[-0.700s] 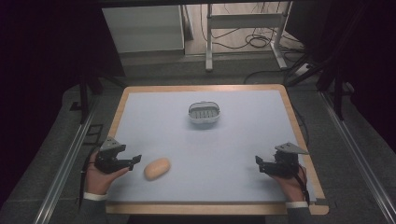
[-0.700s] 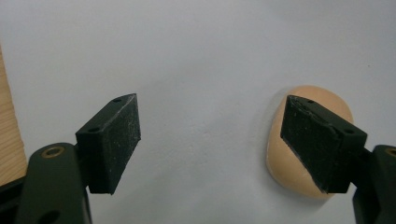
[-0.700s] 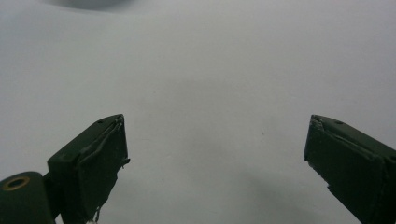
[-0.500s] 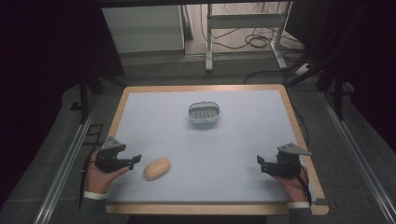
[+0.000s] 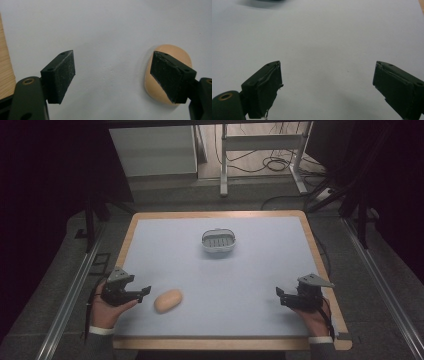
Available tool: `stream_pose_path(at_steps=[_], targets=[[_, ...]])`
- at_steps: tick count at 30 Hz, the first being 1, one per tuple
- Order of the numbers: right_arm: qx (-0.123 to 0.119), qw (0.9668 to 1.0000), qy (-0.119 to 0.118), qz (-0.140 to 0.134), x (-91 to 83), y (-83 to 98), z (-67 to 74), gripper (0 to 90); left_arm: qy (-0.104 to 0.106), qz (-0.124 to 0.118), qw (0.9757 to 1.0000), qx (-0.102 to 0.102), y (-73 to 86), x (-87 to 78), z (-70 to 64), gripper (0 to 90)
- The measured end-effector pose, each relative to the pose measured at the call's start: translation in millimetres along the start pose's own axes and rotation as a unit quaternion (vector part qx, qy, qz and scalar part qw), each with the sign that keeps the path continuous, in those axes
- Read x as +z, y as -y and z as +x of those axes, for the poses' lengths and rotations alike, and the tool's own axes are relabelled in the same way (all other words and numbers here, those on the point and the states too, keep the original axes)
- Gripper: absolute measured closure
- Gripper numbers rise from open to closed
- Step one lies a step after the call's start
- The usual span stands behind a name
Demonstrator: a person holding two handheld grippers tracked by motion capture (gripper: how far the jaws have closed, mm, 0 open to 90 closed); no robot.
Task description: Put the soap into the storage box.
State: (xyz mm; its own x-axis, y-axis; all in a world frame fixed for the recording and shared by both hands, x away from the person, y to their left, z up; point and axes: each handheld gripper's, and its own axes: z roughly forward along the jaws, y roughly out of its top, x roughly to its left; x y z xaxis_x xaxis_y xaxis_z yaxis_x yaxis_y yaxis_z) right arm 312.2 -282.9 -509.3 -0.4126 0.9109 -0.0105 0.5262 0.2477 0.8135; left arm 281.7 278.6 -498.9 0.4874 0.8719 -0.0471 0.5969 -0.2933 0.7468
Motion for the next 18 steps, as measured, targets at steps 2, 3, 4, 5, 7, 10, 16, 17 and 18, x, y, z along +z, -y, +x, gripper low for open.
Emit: stream_pose_path(at_steps=[2, 3, 4, 5, 7, 10, 16, 17, 18], targets=[[-0.002, 1.0000, -0.003, -0.002, 0.4, 0.1, 0.0, 8.4, -0.002, -0.001, 1.0000, -0.001, 0.0, 0.2, -0.1, 20.4], [-0.002, 1.0000, -0.003, -0.002, 0.4, 0.1, 0.0, 8.4, -0.002, -0.001, 1.0000, -0.001, 0.0, 0.2, -0.1, 20.4], [-0.002, 1.0000, -0.004, -0.002, 0.3, 0.1, -0.1, 8.4, -0.002, -0.001, 1.0000, 0.000, 0.1, 0.2, 0.1, 20.4], [-0.001, 1.0000, -0.005, -0.003, -0.1, 0.0, -0.2, 8.4, -0.002, -0.001, 1.0000, -0.001, 0.2, 0.0, 0.2, 20.4], [-0.001, 1.0000, -0.004, -0.005, -1.2, -0.2, -0.2, 8.5, -0.002, -0.001, 1.0000, -0.001, 0.1, -0.6, 0.3, 20.4], [-0.001, 1.0000, -0.002, -0.007, -2.6, -0.3, -1.1, 8.5, -0.003, -0.001, 1.0000, 0.000, -0.2, -1.2, -0.1, 20.4], [0.003, 1.0000, 0.003, -0.004, -3.1, 1.0, -4.1, 8.5, -0.002, -0.003, 1.0000, 0.000, -0.3, -1.5, 0.0, 20.4], [0.003, 1.0000, 0.004, -0.003, -2.9, 1.3, -4.7, 8.5, -0.002, -0.003, 1.0000, 0.000, -0.5, -1.5, 0.1, 20.4], [0.004, 1.0000, 0.004, -0.003, -2.8, 1.5, -5.1, 8.4, -0.002, -0.002, 1.0000, 0.001, -0.8, -1.6, 0.1, 20.4]])
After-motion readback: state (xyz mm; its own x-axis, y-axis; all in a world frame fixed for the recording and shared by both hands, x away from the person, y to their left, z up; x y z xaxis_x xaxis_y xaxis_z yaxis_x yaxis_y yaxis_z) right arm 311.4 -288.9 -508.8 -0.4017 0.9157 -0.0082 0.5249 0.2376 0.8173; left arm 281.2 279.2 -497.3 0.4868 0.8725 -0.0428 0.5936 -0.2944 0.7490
